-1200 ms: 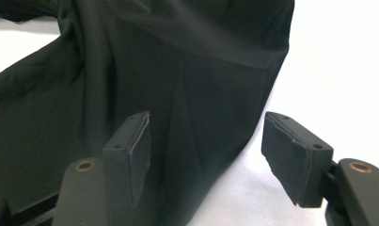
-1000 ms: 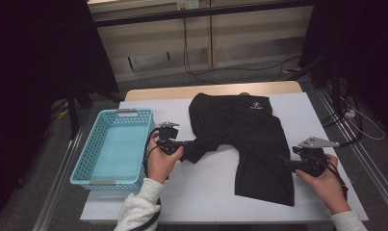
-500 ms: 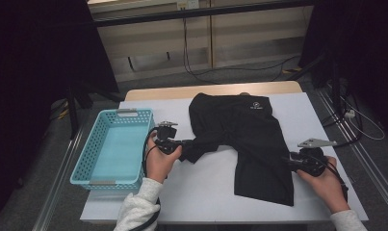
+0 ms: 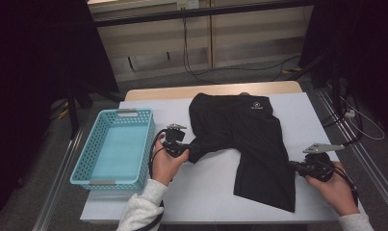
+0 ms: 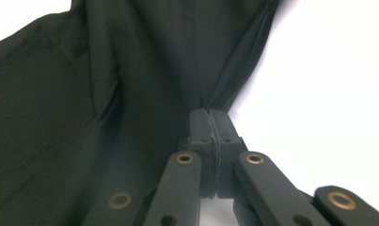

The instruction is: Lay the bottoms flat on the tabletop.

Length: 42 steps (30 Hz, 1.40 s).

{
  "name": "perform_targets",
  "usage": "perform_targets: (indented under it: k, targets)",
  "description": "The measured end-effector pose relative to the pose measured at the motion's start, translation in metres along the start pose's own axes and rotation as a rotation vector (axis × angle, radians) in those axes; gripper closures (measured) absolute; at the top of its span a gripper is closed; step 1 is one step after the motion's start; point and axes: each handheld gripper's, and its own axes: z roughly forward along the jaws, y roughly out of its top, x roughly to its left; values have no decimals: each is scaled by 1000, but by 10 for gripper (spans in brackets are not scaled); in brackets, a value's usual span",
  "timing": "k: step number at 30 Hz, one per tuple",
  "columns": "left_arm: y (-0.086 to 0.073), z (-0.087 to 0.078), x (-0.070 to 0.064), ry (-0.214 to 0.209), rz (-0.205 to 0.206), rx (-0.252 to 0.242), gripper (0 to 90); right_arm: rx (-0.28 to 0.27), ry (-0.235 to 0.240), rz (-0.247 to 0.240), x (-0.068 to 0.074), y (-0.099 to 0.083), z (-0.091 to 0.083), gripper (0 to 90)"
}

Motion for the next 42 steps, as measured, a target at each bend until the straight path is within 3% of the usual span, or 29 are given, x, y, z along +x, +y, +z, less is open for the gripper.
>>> perform_targets:
  k: [5,6,7,9,11,14,17,18,21,23,25,28,29,32,33,34,35,38,42]
  targets:
    - [-1,6,-8,-17,17,27,891,7,1,-4,-1,-1,-3,889]
    - [-2,9,-10,-18,26,31,890,11,7,-5,0,0,-2,853]
    - [-2,9,-10,-17,29,35,889,-1,-2,-10,0,1,-2,723]
    - [-3,10,-11,-17,32,39,888,-30,-39,-16,0,5,-2,643]
    - [-4,12,-11,-10,40,48,887,-76,-70,-9,-6,13,-1,508]
    - [-5,12,-11,-5,44,47,886,-106,-78,3,-12,24,5,501]
    - [-7,10,-11,-3,51,50,884,-106,-125,-5,-21,37,18,480]
    - [-8,11,-11,-7,45,44,880,-115,-133,4,-23,41,21,480]
    - [-10,11,-10,10,78,36,828,-104,-157,26,-33,52,39,497]
    - [-12,12,-9,25,102,14,673,-99,-155,52,-40,56,48,541]
    - [-14,12,-8,31,116,5,606,-110,-173,92,-46,59,53,559]
    - [-16,11,-8,41,126,-20,441,-117,-157,127,-53,62,59,604]
    - [-16,11,-7,39,130,-23,427,-102,-175,115,-54,62,62,635]
    - [-17,11,-7,52,151,-49,333,-93,-157,92,-53,65,69,677]
    - [-17,10,-6,53,161,-40,322,-88,-143,99,-53,66,70,738]
    - [-17,11,-6,53,164,-41,321,-84,-116,100,-54,67,70,877]
    - [-17,11,-6,49,165,-40,320,-89,-93,92,-53,66,71,900]
    - [-17,13,-6,47,174,-42,321,-65,-122,49,-52,68,67,900]
    - [-16,15,-8,32,182,-38,321,-68,-93,120,-65,60,59,900]
